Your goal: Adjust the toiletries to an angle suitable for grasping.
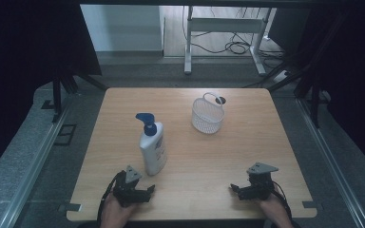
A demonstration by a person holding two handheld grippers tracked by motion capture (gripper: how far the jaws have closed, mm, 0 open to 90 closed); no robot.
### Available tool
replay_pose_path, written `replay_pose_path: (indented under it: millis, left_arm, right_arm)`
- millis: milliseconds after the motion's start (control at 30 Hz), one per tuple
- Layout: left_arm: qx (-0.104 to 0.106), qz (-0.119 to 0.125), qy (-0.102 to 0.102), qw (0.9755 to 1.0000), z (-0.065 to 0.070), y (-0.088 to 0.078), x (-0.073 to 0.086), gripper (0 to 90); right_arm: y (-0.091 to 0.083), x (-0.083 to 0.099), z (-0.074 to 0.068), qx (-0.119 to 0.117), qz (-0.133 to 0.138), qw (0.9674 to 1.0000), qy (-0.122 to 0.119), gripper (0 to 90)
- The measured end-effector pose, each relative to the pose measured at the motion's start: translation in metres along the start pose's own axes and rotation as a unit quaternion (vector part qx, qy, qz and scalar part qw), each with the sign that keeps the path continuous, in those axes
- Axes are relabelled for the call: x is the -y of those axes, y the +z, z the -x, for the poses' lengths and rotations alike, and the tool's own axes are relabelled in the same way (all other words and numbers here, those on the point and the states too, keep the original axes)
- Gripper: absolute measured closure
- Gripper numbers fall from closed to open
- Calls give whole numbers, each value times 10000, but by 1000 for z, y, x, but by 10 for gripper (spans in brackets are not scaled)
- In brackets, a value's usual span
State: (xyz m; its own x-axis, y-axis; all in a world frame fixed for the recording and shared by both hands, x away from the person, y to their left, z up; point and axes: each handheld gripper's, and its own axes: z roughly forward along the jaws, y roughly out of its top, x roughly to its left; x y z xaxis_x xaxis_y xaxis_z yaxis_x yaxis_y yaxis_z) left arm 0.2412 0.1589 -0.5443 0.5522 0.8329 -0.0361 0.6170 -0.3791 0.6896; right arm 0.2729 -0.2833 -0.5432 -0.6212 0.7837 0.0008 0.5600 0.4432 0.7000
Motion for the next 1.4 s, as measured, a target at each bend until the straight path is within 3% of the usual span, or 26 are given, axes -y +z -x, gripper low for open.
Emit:
replay_pose_path:
  millis: [1000, 1400]
  left_arm:
    - [51, -99, 71, 9999, -1, -1, -3, 135]
    - [34, -67, 27, 10000, -2, -8, -5, 275]
  right_arm:
    - [0, 0, 0, 0, 1, 10000, 1, 0]
    - [0, 0, 0, -1, 2, 10000, 1, 0]
